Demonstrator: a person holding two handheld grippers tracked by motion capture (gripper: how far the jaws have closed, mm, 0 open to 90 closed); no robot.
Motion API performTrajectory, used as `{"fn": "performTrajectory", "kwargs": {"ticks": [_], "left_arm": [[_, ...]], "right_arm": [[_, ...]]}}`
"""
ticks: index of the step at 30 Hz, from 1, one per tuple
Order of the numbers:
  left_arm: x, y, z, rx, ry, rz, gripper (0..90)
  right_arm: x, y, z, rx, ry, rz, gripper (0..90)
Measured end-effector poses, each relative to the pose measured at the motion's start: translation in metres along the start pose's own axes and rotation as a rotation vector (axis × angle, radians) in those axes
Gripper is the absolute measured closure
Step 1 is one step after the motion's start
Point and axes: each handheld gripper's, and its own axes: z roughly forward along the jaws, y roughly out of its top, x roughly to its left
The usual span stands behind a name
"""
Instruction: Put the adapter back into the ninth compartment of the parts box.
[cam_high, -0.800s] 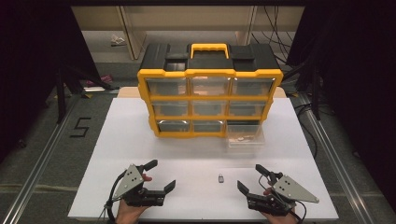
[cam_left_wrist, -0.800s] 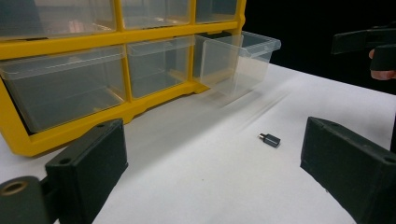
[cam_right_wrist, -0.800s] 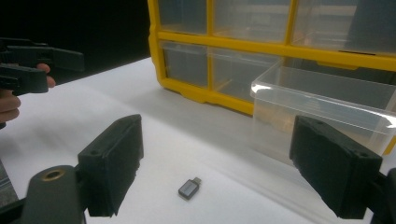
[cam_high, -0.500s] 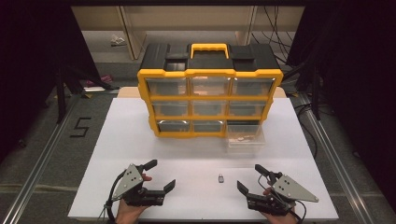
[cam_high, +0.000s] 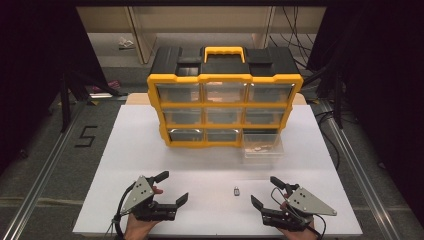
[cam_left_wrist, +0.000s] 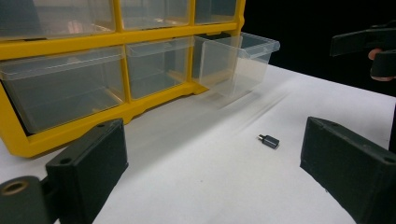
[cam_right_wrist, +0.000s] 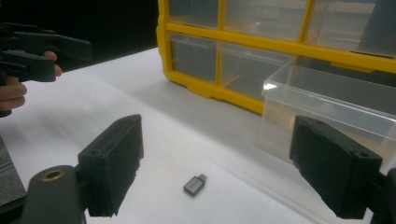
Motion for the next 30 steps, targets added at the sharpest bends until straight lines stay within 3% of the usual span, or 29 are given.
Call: {"fn": "performTrajectory", "kwargs": {"ticks": [12, 21, 30], "left_arm": [[0.000, 0.000, 0.000, -0.002, 0.000, 0.001, 6.9], [0.000, 0.000, 0.000, -0.003, 0.000, 0.001, 7.1], [0.000, 0.000, -0.001, -0.004, 0.000, -0.002, 7.1]], "right_arm": [[-0.002, 0.008, 0.003, 0.074, 0.012, -0.011, 18.1], [-0.004, 0.017, 0.011, 0.218, 0.030, -0.054, 18.8], [-0.005, 0.025, 0.019, 0.307, 0.025, -0.107, 20.1]]}}
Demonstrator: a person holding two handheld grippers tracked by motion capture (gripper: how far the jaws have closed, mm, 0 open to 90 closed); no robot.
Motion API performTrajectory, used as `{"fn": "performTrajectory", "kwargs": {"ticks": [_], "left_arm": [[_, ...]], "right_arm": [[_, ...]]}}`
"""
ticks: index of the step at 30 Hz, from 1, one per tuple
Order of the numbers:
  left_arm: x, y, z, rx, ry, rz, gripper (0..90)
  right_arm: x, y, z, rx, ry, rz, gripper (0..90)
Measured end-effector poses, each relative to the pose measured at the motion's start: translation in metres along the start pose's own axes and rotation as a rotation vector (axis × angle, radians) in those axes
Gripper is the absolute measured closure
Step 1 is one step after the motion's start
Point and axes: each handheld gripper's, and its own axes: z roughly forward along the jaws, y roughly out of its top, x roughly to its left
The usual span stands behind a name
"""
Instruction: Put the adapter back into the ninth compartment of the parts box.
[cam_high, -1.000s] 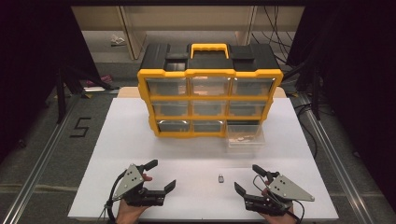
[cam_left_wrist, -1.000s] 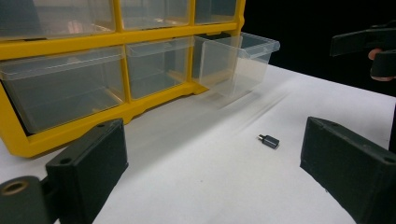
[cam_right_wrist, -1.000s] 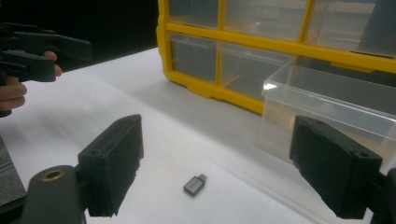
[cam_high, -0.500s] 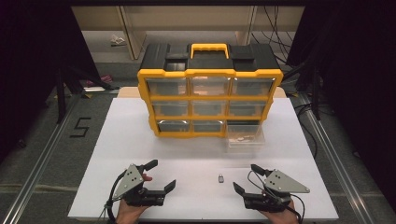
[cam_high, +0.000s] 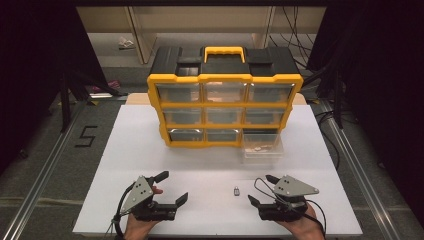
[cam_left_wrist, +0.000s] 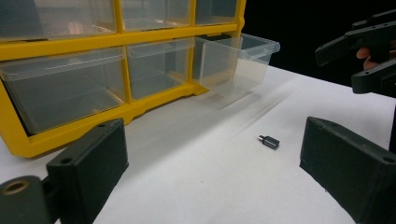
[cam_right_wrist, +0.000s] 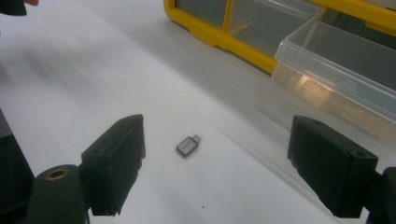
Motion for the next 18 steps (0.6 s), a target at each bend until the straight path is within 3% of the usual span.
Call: {"fn": "performTrajectory", "kwargs": {"ticks": [18], "left_arm": [[0.000, 0.000, 0.000, 0.001, -0.001, 0.000, 7.3]], "right_arm": [[0.007, 0.013, 0.018, 0.128, 0.019, -0.085, 21.0]]}}
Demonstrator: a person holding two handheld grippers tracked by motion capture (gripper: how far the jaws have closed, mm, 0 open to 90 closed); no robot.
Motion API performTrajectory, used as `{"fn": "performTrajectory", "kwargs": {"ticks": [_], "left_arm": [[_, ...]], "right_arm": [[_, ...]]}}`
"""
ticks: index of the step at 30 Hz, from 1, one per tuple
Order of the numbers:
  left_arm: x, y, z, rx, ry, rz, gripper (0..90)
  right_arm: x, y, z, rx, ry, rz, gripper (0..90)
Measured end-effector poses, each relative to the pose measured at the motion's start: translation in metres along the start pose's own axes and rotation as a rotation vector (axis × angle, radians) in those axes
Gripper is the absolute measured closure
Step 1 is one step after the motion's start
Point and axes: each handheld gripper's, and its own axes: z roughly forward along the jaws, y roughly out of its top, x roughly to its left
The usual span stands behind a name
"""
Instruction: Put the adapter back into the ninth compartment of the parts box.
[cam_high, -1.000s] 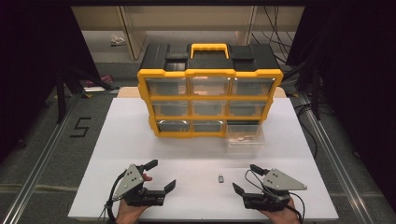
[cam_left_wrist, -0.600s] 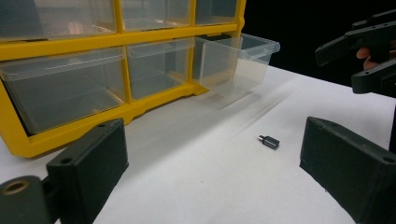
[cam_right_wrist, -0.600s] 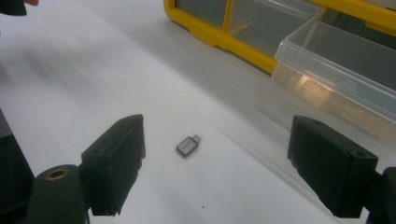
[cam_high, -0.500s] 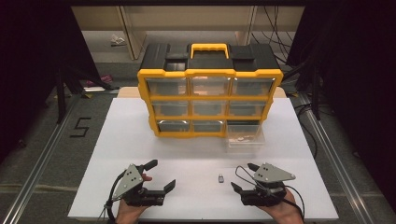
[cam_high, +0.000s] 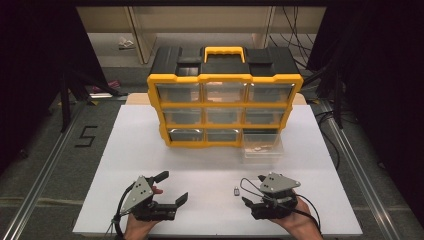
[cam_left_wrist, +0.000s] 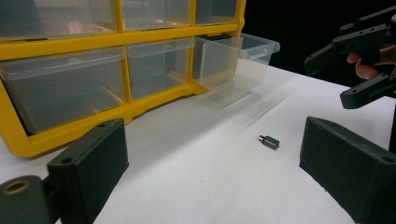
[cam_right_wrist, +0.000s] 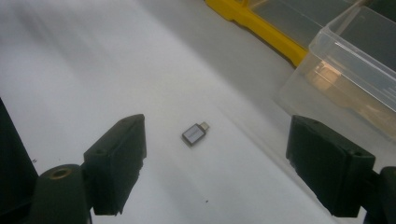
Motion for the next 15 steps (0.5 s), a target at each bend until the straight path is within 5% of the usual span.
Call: {"fn": "performTrajectory", "kwargs": {"ticks": [15], "left_arm": [[0.000, 0.000, 0.000, -0.003, -0.004, 0.001, 7.7]], "right_arm": [[0.000, 0.011, 0.017, 0.068, 0.017, -0.021, 22.1]]}}
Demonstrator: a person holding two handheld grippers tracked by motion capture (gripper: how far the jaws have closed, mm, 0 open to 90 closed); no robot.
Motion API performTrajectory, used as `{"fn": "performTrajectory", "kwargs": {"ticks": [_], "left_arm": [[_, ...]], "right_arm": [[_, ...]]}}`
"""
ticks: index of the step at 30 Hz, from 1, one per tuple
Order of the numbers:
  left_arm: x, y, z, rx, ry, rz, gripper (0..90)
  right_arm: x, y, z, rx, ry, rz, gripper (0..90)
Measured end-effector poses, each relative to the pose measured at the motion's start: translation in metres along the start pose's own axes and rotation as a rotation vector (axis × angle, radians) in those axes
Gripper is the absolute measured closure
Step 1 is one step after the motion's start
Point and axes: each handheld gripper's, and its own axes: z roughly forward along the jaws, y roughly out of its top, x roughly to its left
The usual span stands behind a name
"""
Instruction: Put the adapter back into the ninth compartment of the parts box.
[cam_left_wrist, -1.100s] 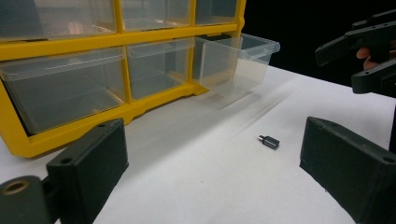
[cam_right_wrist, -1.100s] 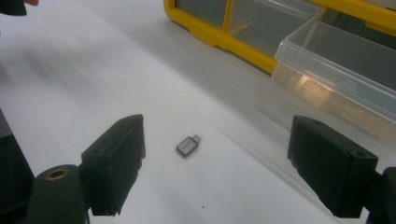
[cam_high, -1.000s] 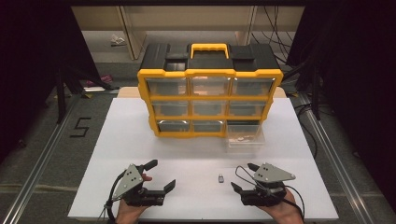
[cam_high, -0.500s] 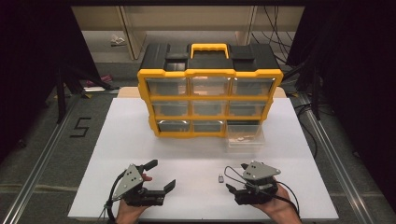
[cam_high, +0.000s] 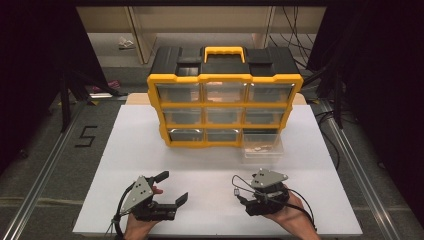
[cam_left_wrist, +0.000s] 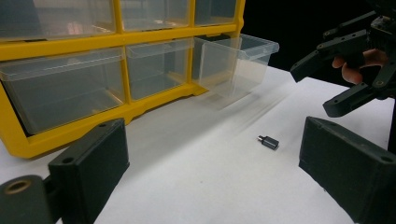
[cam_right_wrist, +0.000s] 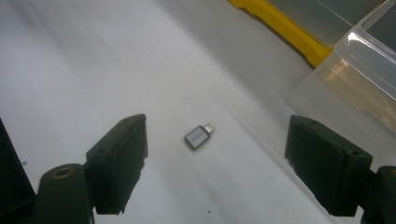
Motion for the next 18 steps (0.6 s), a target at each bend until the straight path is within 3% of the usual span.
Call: {"fn": "performTrajectory", "kwargs": {"ticks": [18], "left_arm": [[0.000, 0.000, 0.000, -0.001, -0.001, 0.004, 7.8]], "right_arm": [[-0.005, 0.005, 0.021, 0.081, 0.022, 0.000, 25.8]]}}
